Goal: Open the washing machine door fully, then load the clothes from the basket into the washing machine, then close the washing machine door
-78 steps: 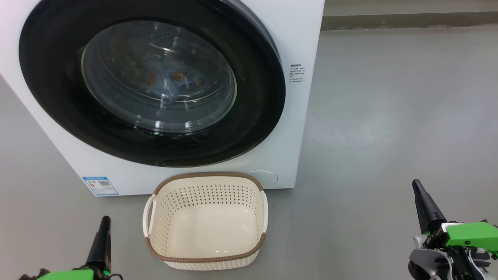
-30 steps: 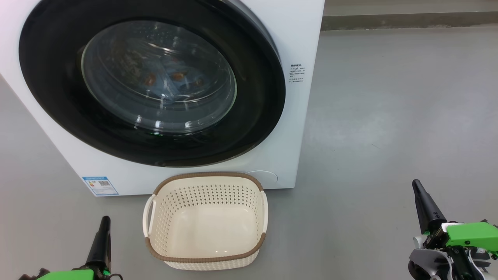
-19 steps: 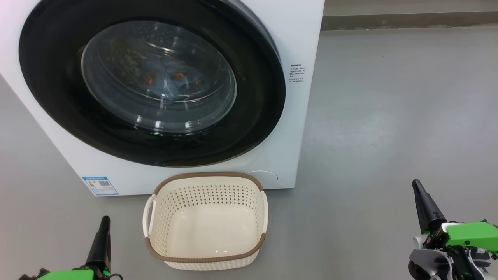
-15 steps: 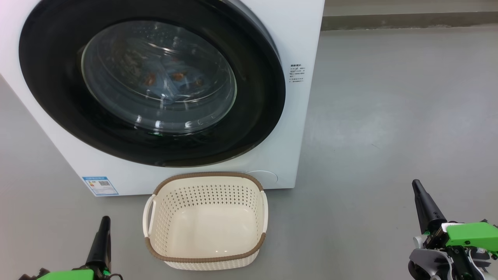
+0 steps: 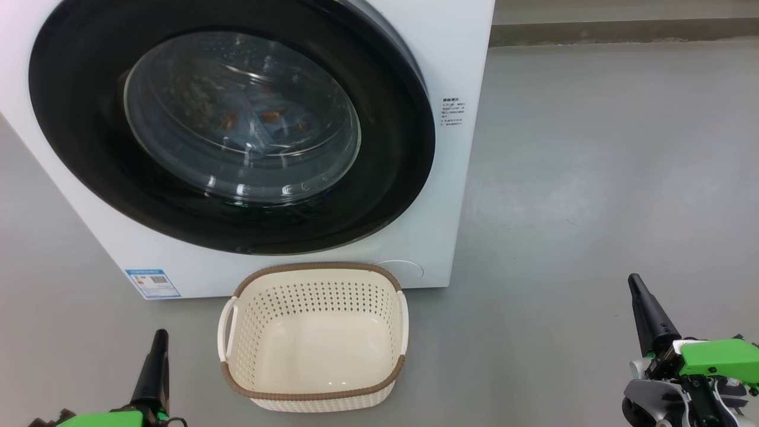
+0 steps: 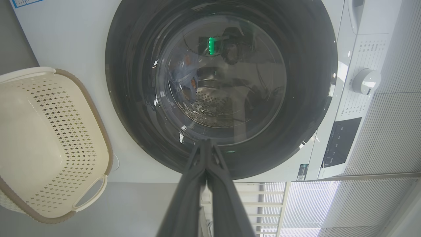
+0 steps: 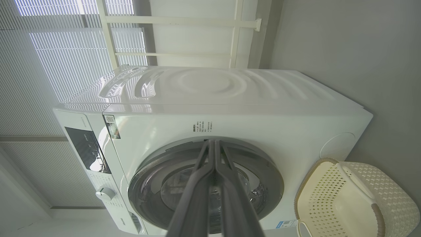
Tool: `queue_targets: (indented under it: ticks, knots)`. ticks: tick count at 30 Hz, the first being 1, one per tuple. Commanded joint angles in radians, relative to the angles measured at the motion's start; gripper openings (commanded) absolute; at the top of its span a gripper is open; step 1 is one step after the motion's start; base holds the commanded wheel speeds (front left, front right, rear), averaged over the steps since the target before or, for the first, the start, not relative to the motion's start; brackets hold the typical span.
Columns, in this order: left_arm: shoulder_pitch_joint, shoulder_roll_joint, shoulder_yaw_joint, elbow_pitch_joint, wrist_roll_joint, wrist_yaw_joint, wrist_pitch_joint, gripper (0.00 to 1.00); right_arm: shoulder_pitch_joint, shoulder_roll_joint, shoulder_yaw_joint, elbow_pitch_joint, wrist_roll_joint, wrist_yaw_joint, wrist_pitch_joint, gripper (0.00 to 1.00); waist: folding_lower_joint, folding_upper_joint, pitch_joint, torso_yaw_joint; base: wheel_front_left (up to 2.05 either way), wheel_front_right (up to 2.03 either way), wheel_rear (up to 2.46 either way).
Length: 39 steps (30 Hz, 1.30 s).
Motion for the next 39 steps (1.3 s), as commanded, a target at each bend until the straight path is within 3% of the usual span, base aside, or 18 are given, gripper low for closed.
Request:
queue_targets:
  ticks: [1, 39]
  knots:
    - [-0.036, 0.009, 0.033, -0.031, -0.007, -0.002, 0.007, 0.00, -0.017, -0.010, 0.018, -0.031, 0.002, 0.000, 0.004, 0.00, 0.0000, 0.0000, 0.000, 0.000, 0.00, 0.00, 0.00]
    - [-0.036, 0.009, 0.032, -0.031, -0.007, -0.002, 0.007, 0.00, -0.017, -0.009, 0.018, -0.031, 0.002, 0.000, 0.004, 0.00, 0.0000, 0.0000, 0.000, 0.000, 0.00, 0.00, 0.00]
